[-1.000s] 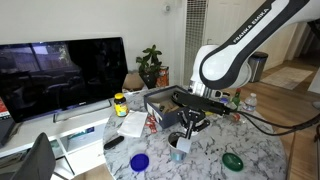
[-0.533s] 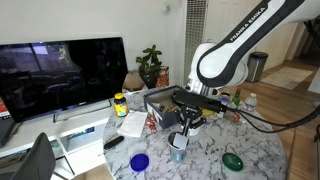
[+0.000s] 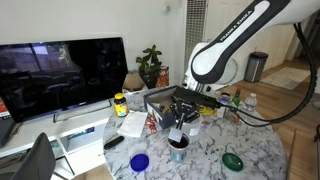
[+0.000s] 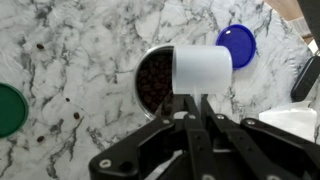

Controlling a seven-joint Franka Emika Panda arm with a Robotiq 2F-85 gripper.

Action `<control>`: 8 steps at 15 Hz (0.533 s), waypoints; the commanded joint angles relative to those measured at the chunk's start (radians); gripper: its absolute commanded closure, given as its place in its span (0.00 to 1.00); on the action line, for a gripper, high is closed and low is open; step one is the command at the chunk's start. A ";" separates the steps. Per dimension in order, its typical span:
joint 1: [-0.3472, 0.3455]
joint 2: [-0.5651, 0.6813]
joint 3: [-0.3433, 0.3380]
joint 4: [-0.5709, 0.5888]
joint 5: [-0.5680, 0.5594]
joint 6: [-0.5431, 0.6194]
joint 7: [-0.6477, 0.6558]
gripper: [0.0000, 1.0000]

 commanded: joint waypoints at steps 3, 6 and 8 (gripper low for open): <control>-0.039 0.066 0.039 0.004 0.074 0.075 -0.133 0.98; -0.046 0.077 0.052 -0.003 0.124 0.146 -0.204 0.98; -0.053 0.077 0.064 -0.008 0.170 0.184 -0.258 0.98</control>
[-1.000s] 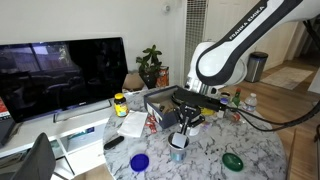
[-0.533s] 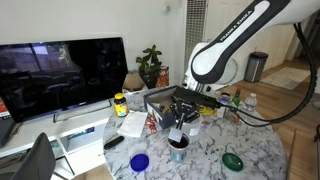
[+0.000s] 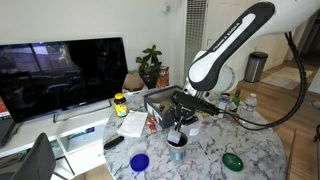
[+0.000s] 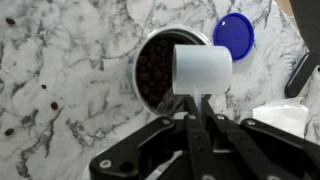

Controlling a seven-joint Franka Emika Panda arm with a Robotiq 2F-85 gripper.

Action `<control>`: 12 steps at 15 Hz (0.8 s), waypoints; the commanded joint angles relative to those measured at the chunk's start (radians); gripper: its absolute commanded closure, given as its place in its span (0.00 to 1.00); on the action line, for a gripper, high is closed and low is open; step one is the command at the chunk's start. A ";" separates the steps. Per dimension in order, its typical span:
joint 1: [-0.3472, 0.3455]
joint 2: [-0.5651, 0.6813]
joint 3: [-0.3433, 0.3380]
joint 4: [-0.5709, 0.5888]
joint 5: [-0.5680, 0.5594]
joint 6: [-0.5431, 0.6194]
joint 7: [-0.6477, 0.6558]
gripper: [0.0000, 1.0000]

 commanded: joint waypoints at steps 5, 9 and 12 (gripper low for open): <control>-0.023 0.003 0.041 -0.040 0.154 0.093 -0.191 0.98; -0.015 -0.007 0.047 -0.077 0.231 0.135 -0.250 0.98; -0.035 -0.001 0.095 -0.107 0.317 0.236 -0.316 0.98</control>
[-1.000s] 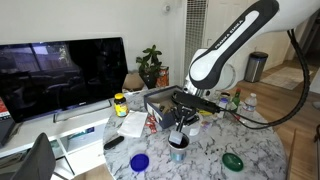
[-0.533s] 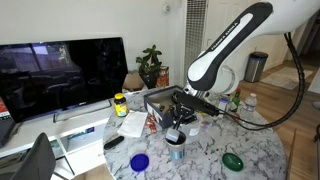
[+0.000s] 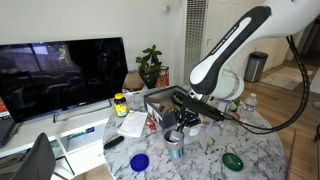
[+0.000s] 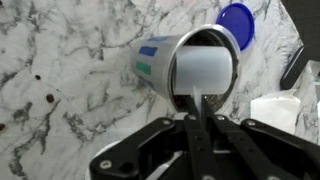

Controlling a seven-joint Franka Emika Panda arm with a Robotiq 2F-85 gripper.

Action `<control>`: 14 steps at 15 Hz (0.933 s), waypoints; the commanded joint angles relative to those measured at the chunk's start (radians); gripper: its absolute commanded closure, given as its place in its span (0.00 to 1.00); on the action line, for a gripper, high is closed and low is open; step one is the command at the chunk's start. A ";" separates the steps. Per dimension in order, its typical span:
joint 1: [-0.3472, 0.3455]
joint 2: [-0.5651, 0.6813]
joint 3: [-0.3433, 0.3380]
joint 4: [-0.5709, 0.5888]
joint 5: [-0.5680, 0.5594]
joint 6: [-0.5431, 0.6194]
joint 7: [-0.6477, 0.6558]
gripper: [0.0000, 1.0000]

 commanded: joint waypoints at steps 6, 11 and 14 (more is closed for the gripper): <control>0.006 -0.011 0.047 -0.099 0.115 0.128 -0.028 0.98; 0.079 -0.023 -0.041 -0.111 0.045 0.087 0.141 0.98; 0.130 -0.012 -0.106 -0.097 -0.028 0.052 0.289 0.98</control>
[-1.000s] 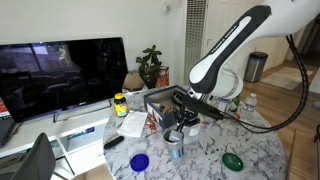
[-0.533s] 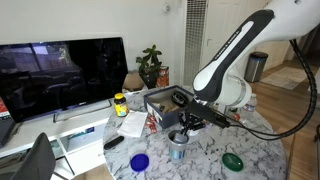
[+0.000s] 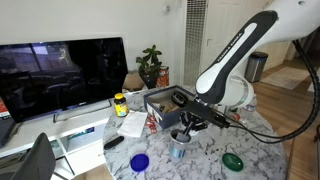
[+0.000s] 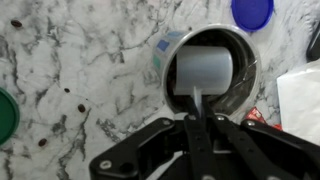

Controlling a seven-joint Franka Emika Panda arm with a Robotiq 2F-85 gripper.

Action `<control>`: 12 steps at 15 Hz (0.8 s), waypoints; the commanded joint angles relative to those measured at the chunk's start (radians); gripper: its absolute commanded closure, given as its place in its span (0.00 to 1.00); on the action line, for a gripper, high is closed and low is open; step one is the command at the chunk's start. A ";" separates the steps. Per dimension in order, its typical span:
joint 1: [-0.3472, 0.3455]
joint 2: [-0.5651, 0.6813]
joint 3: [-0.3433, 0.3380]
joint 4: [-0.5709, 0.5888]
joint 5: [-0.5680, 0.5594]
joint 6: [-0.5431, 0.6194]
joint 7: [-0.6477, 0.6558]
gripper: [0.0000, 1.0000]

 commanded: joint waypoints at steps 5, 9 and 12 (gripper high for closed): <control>0.141 0.000 -0.168 0.026 -0.236 -0.154 0.388 0.98; 0.110 -0.007 -0.143 0.070 -0.369 -0.222 0.523 0.98; 0.085 -0.006 -0.125 0.108 -0.426 -0.278 0.586 0.98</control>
